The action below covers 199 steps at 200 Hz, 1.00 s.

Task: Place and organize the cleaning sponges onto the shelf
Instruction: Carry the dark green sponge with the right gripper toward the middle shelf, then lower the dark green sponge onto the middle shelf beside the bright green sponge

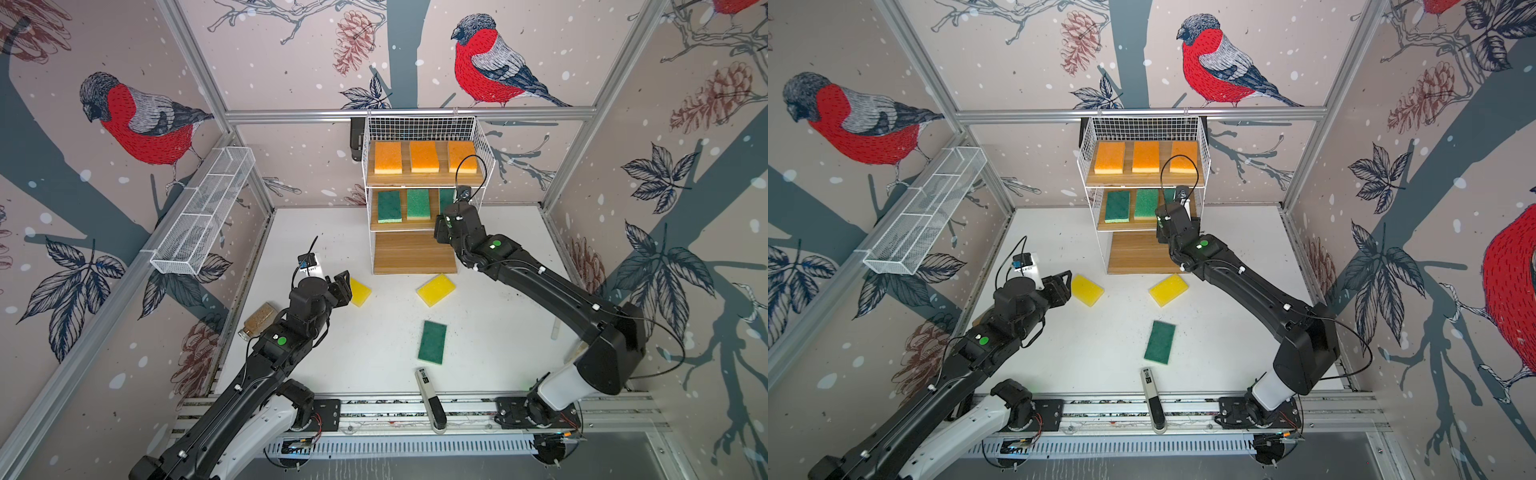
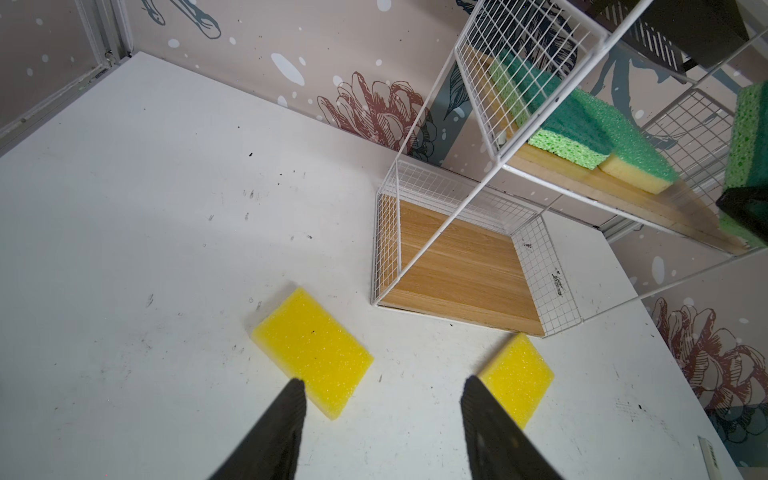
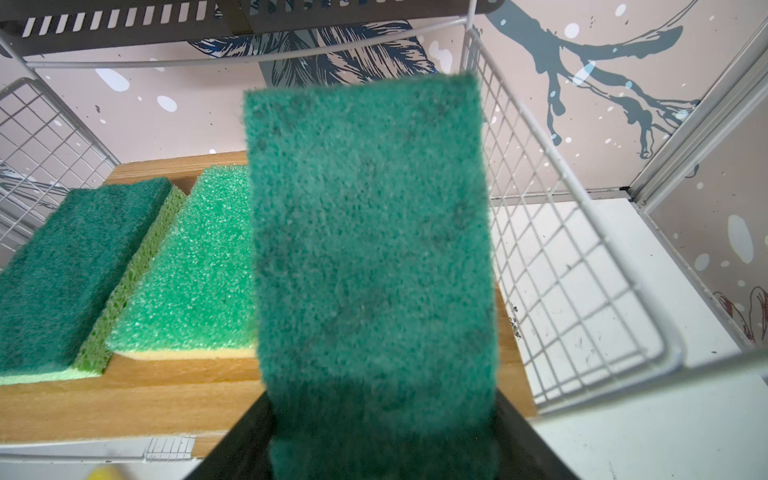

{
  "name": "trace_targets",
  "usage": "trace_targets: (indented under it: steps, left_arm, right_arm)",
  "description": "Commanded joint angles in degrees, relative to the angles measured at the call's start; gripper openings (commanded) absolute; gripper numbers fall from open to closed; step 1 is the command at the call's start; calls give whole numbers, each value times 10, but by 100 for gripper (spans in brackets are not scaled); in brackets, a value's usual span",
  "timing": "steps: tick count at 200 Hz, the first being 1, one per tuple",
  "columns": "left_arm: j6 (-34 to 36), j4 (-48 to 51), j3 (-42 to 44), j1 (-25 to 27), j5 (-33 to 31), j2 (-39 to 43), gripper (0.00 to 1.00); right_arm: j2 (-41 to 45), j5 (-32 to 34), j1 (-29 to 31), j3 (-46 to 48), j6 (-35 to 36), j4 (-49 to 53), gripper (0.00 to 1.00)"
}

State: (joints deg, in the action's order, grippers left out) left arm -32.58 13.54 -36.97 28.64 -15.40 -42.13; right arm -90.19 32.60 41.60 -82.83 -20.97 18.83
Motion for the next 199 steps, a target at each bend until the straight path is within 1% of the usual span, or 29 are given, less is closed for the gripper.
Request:
trace_targets:
  steps: [1,61,117,199]
  left_arm:
    - [5,-28,1,0,0,-5,61]
    - [-2,-36,7,0,13,-6,61]
    - [-3,-37,9,0,13,-4,61]
    - [-7,-38,12,-1,14,-1,61]
  right_arm:
    - [-3,9,0,-8,-2,-31,69]
    - [-15,16,0,-15,-4,-27,69]
    - [-26,38,0,-24,-12,-9,70]
    - [-36,50,9,-28,-15,3,71]
